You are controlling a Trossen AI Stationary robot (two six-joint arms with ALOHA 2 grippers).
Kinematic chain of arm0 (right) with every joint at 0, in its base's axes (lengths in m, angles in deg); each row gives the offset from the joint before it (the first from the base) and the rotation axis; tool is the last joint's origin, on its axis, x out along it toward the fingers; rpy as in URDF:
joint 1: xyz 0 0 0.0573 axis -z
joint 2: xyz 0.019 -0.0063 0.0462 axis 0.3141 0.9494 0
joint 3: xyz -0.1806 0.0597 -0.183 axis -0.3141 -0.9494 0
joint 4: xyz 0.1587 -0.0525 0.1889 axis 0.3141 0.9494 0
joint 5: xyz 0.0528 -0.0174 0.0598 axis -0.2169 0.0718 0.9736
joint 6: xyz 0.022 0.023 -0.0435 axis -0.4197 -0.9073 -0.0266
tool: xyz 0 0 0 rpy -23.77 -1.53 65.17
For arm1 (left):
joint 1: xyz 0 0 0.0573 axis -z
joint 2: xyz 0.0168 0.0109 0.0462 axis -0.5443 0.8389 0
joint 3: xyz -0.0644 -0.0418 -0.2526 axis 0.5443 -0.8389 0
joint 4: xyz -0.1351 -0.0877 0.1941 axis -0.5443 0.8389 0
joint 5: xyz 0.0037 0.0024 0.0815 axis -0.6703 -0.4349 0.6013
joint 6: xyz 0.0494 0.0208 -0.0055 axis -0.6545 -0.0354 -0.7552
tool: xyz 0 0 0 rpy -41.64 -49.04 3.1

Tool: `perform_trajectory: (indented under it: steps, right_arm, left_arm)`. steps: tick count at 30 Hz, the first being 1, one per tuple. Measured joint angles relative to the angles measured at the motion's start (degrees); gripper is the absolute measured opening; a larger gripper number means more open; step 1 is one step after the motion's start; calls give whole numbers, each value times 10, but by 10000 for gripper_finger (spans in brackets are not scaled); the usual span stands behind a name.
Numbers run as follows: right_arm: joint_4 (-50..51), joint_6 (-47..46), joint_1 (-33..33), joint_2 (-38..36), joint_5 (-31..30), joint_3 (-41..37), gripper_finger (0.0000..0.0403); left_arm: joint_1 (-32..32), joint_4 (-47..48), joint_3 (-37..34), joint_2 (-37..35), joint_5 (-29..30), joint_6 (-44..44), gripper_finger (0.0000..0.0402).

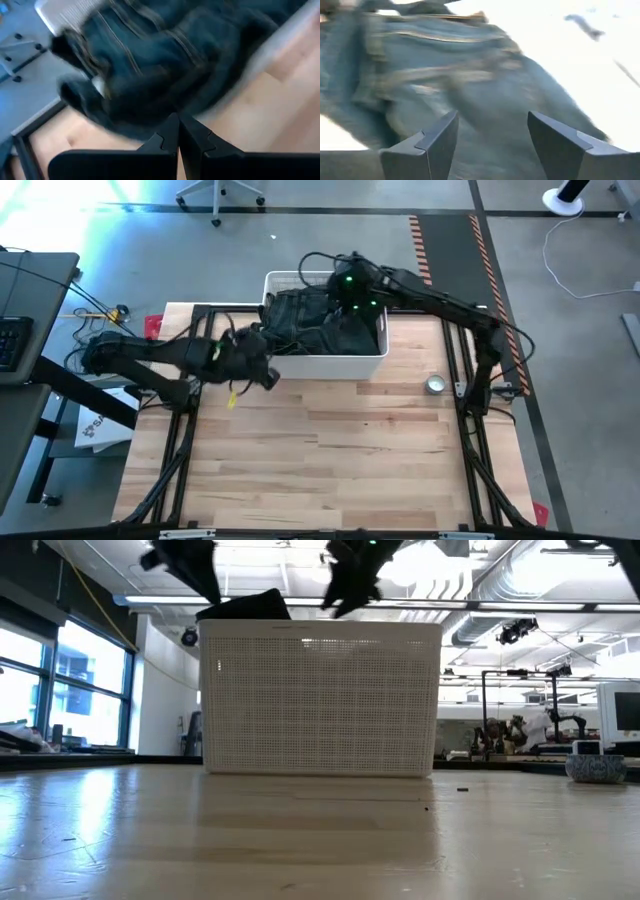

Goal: Sort clothes
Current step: Put the dark blue pants into the white laundry bin

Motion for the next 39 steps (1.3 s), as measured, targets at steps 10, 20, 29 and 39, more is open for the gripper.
perform_trajectory:
  steps: [10, 20, 29, 39]
  right_arm:
    - [-59, -73, 60, -14, -41, -180, 238]
    - [-134, -90, 76, 6, -5, -321, 238]
    - [-73, -45, 48, -25, -57, -295, 238]
    - [-179, -54, 21, -120, -57, -275, 238]
  left_arm:
    - [-225, -189, 0, 44, -195, -213, 0]
    - [-320, -219, 0, 172, -279, -264, 0]
    - [-342, -242, 2, 207, -261, -305, 0]
    - [-359, -277, 17, 171, -281, -324, 0]
